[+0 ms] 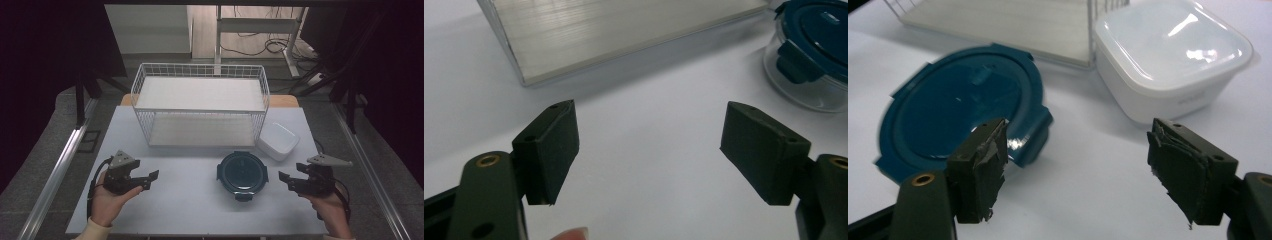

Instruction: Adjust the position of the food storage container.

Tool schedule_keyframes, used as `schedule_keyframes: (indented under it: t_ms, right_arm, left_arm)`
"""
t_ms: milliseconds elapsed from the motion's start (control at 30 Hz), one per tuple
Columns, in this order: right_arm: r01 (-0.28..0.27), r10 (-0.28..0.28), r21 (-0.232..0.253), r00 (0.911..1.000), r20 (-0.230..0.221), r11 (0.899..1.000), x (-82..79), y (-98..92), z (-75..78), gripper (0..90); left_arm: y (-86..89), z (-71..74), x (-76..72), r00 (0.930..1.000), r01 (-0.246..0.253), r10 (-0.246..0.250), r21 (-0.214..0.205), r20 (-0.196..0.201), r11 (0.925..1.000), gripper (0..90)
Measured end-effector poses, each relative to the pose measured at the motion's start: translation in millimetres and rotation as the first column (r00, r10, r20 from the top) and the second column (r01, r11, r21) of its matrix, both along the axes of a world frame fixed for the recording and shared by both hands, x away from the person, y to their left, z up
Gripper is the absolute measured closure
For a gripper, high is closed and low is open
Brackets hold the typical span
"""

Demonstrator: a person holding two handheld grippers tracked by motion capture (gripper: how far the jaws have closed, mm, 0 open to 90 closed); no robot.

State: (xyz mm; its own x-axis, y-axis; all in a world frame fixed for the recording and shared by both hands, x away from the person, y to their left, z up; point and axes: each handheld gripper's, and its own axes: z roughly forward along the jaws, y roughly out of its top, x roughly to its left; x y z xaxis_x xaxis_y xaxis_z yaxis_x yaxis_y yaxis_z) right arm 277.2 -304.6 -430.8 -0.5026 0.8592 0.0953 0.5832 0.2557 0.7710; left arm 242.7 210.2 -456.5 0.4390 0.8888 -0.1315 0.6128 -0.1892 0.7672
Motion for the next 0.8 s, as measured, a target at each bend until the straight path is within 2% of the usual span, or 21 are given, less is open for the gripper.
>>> schedule_keyframes:
  t_ms: [233,467,667,800]
  right_arm:
    - [0.021,-0.021,-0.003,0.9996,-0.018,1.000,2.1,-7.2,-2.0,25.6]
    - [0.011,-0.011,-0.013,0.9997,-0.020,1.000,2.3,-2.8,2.4,26.9]
    - [0.007,-0.007,-0.018,0.9994,-0.033,1.000,0.8,0.0,1.4,28.5]
    - [0.007,-0.008,-0.018,0.9993,-0.035,1.000,0.3,-0.9,1.6,29.5]
  left_arm:
    - [2.5,-1.4,-1.3,1.0000,-0.002,0.002,-0.005,-0.005,1.0000,22.9]
    - [1.4,-5.7,-3.5,0.9998,0.017,-0.017,0.004,-0.013,0.9998,22.4]
    - [0.9,-1.4,-3.0,0.9998,0.021,-0.021,-0.011,-0.002,0.9997,21.3]
    - [0.5,-3.3,-1.0,0.9998,0.019,-0.019,-0.017,-0.011,0.9997,20.9]
